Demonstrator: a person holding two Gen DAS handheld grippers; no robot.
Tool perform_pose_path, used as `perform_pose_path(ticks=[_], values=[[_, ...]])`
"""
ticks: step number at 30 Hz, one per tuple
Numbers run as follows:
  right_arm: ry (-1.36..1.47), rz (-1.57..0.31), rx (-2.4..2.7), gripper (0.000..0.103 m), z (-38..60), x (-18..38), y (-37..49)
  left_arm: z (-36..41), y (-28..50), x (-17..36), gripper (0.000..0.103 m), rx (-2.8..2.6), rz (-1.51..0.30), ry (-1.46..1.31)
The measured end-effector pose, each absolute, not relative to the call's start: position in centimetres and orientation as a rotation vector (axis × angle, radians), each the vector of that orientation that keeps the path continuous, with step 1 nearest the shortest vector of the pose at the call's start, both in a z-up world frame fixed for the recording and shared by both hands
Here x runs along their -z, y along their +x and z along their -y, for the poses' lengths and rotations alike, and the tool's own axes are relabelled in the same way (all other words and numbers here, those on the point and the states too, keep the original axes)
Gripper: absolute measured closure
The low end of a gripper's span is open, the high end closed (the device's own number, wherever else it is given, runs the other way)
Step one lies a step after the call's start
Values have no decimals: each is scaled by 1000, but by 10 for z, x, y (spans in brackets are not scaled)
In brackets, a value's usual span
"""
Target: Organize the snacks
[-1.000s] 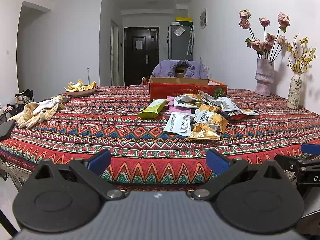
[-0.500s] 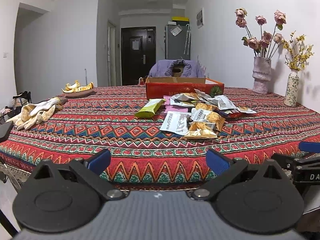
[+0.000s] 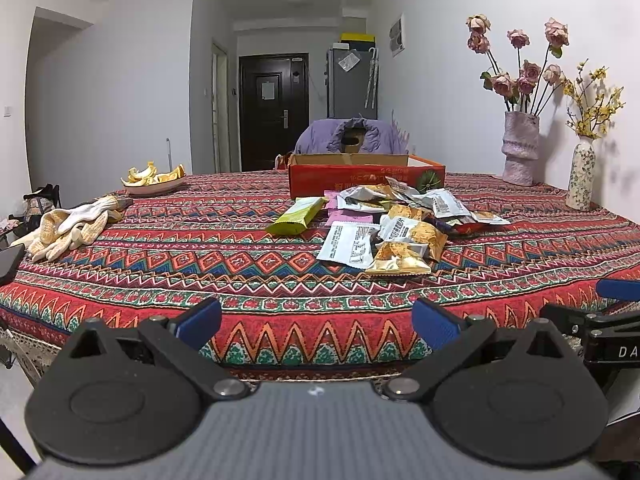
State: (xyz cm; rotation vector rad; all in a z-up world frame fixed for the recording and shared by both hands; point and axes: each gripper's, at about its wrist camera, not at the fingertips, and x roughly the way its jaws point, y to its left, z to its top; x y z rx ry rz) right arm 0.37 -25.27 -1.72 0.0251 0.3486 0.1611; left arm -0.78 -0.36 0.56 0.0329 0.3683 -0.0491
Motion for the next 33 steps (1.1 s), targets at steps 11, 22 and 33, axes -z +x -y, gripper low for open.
perform_pose_path(ticks=[11,22,33], values=[[25,-348,-155,0,253,18,4,4,-8,-6,0,49,-368,30],[-7,-328,-134,0,250,18,1,4,-8,-5,0,47,-371,32],[-24,-310,-125,0,249,14,0,5,-8,-5,0,40,-352,44]])
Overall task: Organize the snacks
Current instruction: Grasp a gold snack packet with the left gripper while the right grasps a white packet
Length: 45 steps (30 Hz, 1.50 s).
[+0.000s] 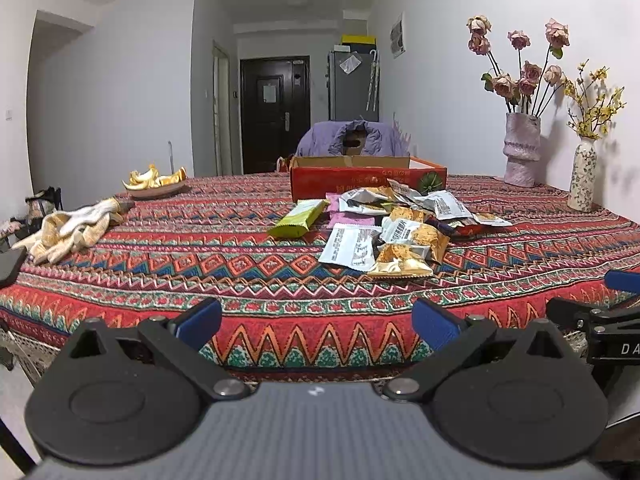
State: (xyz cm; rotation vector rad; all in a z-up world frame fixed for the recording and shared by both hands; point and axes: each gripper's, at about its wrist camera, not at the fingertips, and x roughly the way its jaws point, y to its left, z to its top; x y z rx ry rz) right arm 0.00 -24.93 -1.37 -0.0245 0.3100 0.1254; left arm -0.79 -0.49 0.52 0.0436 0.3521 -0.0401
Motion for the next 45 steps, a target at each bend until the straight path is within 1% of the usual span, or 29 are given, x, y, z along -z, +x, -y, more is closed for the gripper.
perform_pose_path(ticks=[5,14,19,24,30,32,33,34,35,36,38,39,42,43,44,45], values=[[-70,-301,-108,0,247,11,4,6,-3,-1,0,27,-346,61],[-27,-306,-158,0,252,8,33,7,25,13,0,-12,-343,86],[-12,-340,-166,0,251,8,56,11,51,15,0,16,-383,79],[-26,-353,-170,0,249,1,79,24,77,6,0,89,-381,68],[-11,-349,-116,0,266,-9,115,53,131,8,0,213,-462,30],[10,-352,-120,2,275,-11,127,60,147,12,4,224,-474,30],[25,-352,-130,3,279,-12,133,63,154,14,11,220,-486,40],[44,-360,-142,7,284,-14,141,67,161,16,22,222,-498,56],[63,-370,-155,10,289,-16,150,70,166,18,28,227,-507,66],[74,-376,-162,11,292,-18,159,72,171,19,39,228,-524,69],[74,-387,-168,13,296,-24,178,72,174,19,44,233,-536,55],[64,-394,-169,14,296,-27,189,72,174,18,49,241,-539,53],[33,-414,-207,15,290,-34,220,70,175,16,51,261,-560,62],[20,-424,-224,17,286,-34,229,69,175,15,52,267,-571,62],[3,-435,-240,24,281,-35,240,67,176,13,52,272,-581,53],[-16,-448,-251,28,275,-34,250,65,177,12,55,278,-588,41]])
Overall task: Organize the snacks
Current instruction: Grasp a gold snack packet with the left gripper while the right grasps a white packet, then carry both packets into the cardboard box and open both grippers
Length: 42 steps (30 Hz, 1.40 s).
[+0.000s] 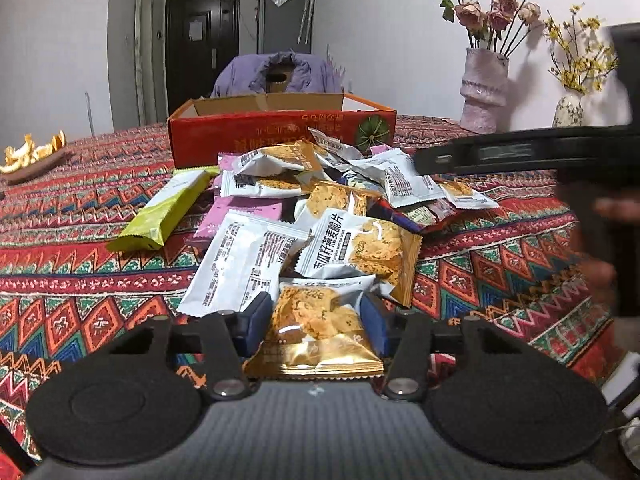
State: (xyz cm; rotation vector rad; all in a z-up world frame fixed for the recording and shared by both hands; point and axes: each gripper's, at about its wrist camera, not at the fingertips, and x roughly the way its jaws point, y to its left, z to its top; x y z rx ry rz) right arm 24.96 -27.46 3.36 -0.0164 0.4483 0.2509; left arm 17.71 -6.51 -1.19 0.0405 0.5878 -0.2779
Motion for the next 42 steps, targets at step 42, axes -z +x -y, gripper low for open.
perform_pose_path(ticks=[42], values=[[314,-457,-454,60,360,-201,362,-11,383,-184,58,272,-455,-32]])
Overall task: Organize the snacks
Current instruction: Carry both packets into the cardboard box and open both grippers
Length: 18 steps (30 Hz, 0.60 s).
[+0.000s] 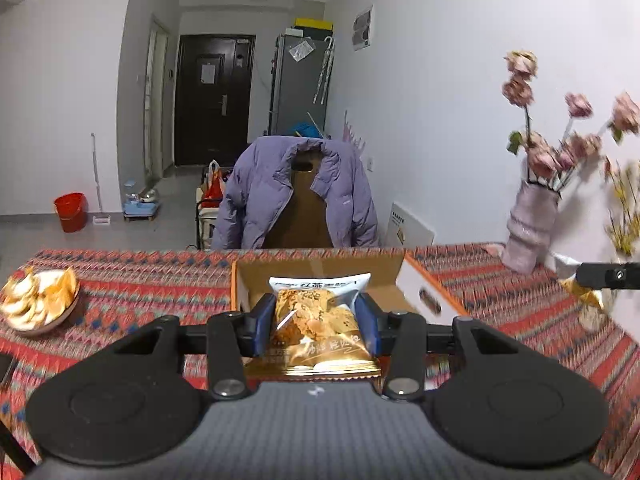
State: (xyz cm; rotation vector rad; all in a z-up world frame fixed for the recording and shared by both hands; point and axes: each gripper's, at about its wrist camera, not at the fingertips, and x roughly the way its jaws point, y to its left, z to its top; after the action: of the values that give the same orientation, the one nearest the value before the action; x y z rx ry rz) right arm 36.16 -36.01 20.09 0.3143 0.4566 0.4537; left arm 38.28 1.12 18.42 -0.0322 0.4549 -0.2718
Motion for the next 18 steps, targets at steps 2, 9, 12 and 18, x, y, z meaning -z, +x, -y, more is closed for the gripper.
perform_pose_path(ticks=[2,9,12,18], values=[[301,-501,-448,60,360,-208,402,-8,419,-195,58,286,-481,-29],[302,-705,-444,60,337,-182,551,2,550,-176,58,236,-651,-52],[264,-783,-413,60,326,-153,605,7,593,-150,58,204,-711,-37],[172,-888,-294,60,311,-92,694,17,655,-80,58,130,-834,-16]])
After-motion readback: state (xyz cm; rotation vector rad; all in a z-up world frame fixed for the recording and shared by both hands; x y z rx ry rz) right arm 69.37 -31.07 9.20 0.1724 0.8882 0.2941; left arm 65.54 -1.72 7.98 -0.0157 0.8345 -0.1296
